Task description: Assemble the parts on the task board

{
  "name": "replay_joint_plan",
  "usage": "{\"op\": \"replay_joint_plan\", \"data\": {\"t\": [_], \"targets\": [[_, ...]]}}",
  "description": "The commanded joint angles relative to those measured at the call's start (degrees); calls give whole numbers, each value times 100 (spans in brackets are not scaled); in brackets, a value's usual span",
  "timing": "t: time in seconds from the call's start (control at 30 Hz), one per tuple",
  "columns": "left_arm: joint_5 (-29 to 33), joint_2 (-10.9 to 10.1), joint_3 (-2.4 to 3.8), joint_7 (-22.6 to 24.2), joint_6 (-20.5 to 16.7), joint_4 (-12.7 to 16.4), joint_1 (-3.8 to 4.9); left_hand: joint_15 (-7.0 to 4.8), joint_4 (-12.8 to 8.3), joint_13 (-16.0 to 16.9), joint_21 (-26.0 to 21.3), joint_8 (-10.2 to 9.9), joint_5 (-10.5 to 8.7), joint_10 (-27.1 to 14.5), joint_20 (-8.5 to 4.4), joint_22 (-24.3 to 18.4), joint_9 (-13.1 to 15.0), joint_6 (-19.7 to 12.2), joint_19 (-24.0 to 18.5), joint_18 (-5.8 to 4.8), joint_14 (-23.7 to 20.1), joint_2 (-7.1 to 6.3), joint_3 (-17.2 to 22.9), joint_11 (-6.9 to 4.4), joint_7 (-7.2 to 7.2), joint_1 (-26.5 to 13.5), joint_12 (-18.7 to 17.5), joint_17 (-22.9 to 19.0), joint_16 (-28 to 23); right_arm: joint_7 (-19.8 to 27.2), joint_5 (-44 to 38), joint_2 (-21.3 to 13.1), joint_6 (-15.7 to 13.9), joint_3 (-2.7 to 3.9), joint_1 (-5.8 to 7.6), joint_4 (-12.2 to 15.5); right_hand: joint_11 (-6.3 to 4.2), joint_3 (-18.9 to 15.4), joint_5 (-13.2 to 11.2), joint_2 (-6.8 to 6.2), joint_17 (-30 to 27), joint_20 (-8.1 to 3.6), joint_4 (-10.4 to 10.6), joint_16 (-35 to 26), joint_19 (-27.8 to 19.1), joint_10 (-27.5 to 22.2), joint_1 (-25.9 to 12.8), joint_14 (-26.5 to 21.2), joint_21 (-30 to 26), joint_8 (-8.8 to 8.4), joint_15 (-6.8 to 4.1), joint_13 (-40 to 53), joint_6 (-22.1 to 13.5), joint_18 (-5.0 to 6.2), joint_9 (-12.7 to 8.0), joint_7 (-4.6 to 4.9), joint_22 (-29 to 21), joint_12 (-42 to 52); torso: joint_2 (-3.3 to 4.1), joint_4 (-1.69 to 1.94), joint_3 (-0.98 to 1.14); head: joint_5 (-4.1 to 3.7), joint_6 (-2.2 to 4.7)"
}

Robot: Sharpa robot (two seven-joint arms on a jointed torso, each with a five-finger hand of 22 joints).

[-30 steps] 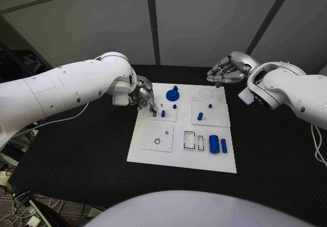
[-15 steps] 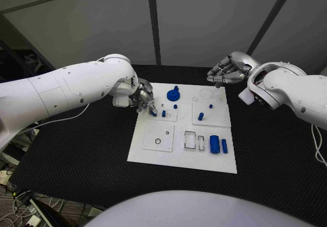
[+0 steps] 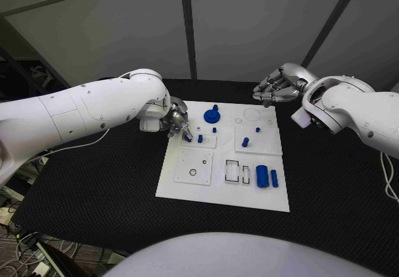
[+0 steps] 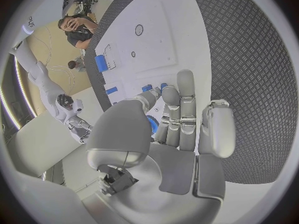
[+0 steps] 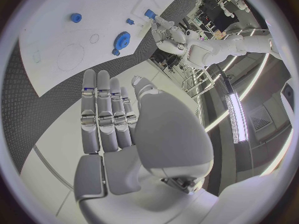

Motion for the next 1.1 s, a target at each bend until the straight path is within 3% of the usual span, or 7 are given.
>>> {"op": "replay_joint_plan", "data": {"t": [0.03,1.1], "targets": [[-126,12,-15,-36,-109,12,1,-6,-466,9,8,29,41,52,33,1128,-10,9,42,-78,18,82,492,-2,-31,55,23,6,-16,41,18,4,27,2,11,5,17,-12,37,18,8,28,35,-32,1,-39,-32,-34,-37,38,11,7,-47,62,5,3,-6,5,5,0,1,-3,0],[-357,85,-58,-50,51,-10,-17,-11,-522,31,14,44,76,46,30,1133,45,-4,48,-79,22,65,547,-5,-31,56,51,10,-9,48,23,8,39,2,11,2,17,-12,37,18,8,28,35,-32,1,-39,-32,-34,-37,38,11,7,-47,62,5,3,-6,5,1,-2,2,-14,0]]}}
